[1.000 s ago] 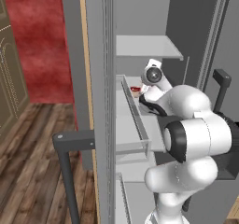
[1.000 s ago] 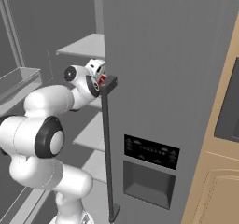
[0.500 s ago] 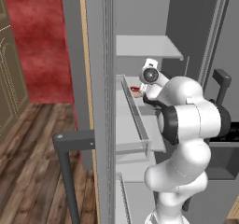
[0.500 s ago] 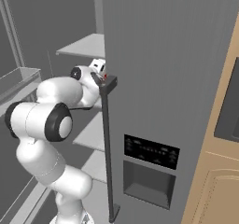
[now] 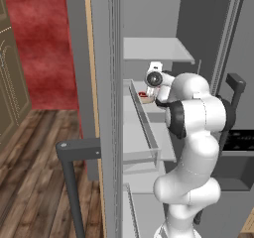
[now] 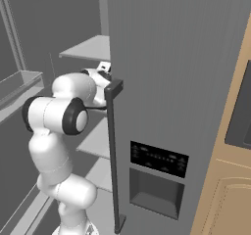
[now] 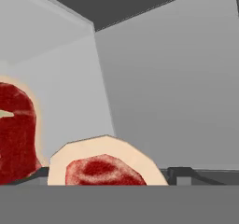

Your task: Place the steak on the counter behind the older steak on the same shelf of the fridge to maintain FIFO order. Close the fridge door when finished.

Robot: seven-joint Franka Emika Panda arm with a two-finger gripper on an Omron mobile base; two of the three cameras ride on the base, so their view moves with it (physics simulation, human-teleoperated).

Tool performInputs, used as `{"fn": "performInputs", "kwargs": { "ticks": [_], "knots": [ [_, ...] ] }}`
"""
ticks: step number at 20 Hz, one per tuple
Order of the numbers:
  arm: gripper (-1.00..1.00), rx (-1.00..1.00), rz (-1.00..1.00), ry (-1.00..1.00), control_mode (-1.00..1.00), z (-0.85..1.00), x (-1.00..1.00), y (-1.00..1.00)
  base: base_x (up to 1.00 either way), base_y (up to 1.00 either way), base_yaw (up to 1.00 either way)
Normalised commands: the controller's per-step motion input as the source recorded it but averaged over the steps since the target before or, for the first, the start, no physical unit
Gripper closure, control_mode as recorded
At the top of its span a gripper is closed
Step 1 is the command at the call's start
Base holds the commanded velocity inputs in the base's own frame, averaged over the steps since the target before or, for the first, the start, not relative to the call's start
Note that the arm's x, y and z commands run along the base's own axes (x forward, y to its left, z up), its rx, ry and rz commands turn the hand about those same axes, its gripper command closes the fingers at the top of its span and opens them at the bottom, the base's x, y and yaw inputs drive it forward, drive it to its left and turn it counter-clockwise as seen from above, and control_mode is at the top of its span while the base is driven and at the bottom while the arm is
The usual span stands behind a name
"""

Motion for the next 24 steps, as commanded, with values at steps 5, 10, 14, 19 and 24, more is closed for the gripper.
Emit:
{"fn": "performInputs", "kwargs": {
  "ticks": [5,10,14,19,24],
  "knots": [
    [1.0,-0.07,0.0,0.0,-1.0,-0.2,0.56,0.0,0.0,0.0,0.0],
    [1.0,-0.06,0.0,0.01,-1.0,-0.26,0.49,0.0,0.0,0.0,0.0],
    [1.0,-0.03,0.0,0.02,-1.0,-0.18,0.55,0.0,0.0,0.0,0.0],
    [1.0,-0.03,0.0,0.05,-1.0,-0.22,0.41,0.0,0.0,0.0,0.0],
    [-1.0,-0.05,0.0,0.03,-1.0,-0.18,0.03,0.0,0.0,0.0,0.0]
  ]
}}
